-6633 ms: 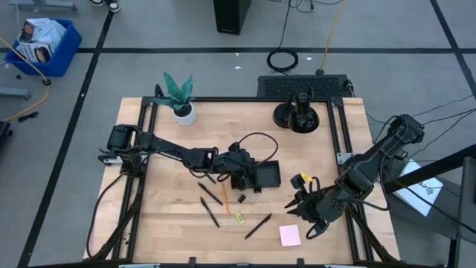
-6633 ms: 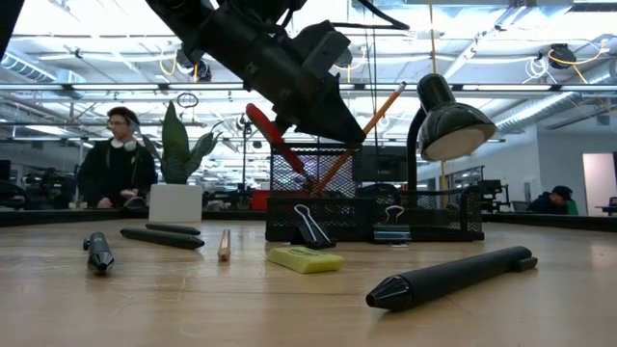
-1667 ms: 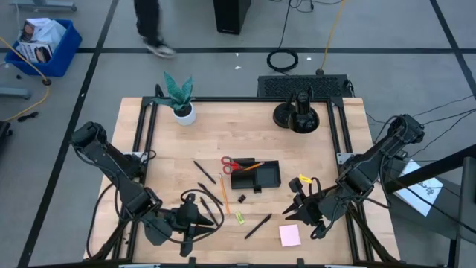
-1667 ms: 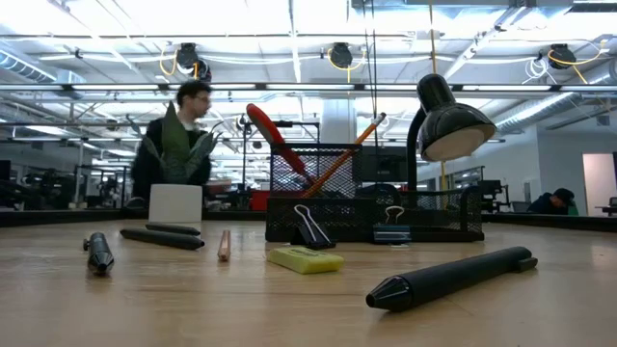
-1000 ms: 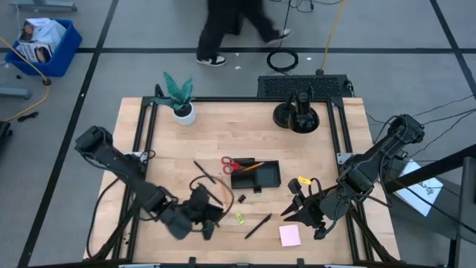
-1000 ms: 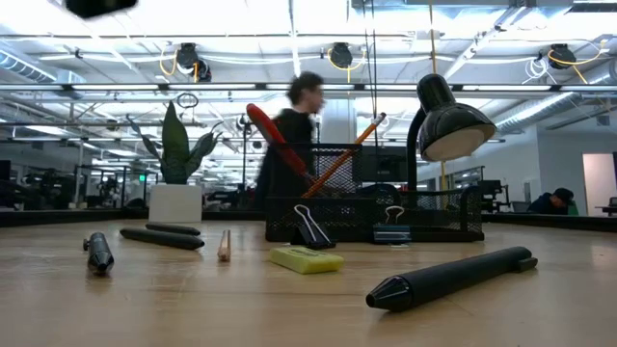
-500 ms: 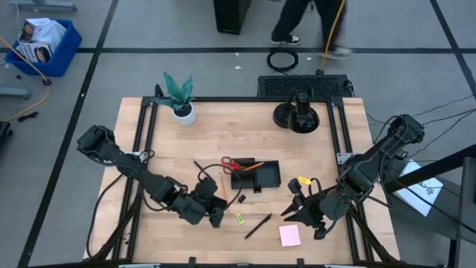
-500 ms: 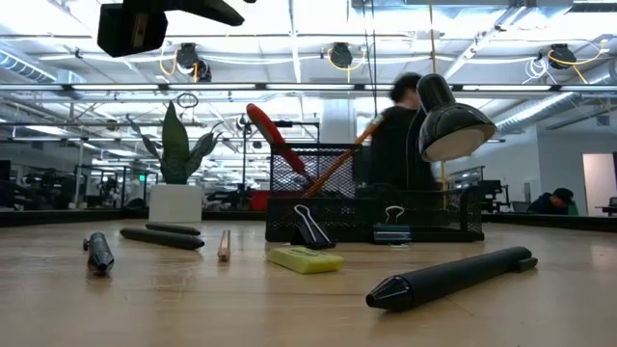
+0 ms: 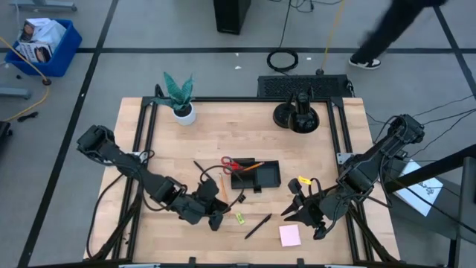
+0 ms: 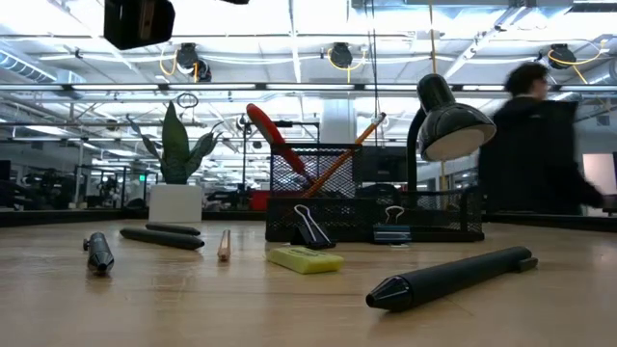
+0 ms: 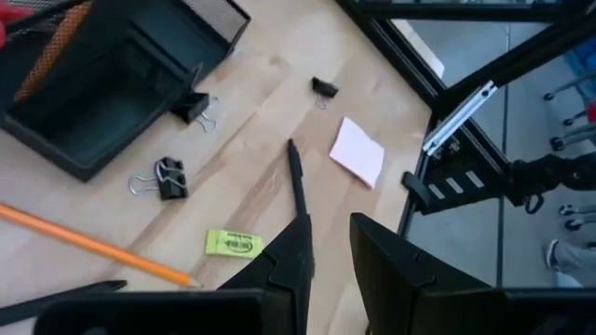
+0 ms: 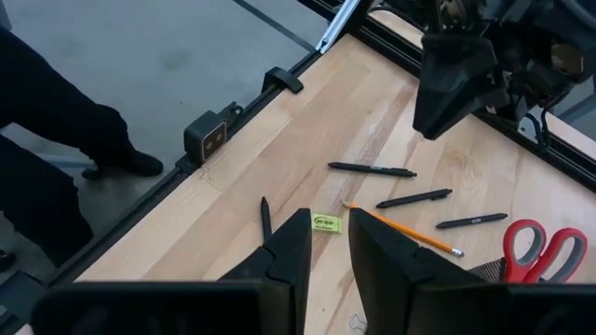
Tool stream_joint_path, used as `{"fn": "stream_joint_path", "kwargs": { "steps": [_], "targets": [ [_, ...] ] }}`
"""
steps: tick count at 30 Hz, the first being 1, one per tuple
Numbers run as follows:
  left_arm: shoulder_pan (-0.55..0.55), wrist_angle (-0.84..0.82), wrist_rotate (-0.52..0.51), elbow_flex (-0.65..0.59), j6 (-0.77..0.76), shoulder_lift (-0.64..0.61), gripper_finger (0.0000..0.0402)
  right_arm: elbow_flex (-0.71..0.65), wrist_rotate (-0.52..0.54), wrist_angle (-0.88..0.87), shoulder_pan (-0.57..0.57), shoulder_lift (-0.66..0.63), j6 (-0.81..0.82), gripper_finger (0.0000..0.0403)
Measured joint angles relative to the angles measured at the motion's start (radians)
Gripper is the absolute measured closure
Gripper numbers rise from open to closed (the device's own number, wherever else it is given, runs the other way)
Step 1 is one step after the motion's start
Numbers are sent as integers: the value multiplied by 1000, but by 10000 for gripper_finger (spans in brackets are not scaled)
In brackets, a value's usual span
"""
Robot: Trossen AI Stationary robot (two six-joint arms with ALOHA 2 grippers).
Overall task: Pick and place office supplies into organizer
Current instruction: Put the yellow pencil into the black desk organizer
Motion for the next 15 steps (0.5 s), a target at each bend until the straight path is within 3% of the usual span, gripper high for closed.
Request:
{"fn": "stream_joint_path", "kwargs": {
  "steps": [9, 15],
  "targets": [
    [-6, -252, 2, -1, -220, 0, 321, 0, 0, 0, 0, 0, 0, 332],
    [20, -352, 23, 57, -274, 0, 321, 0, 1, 1, 0, 0, -27, 332]
  ]
}}
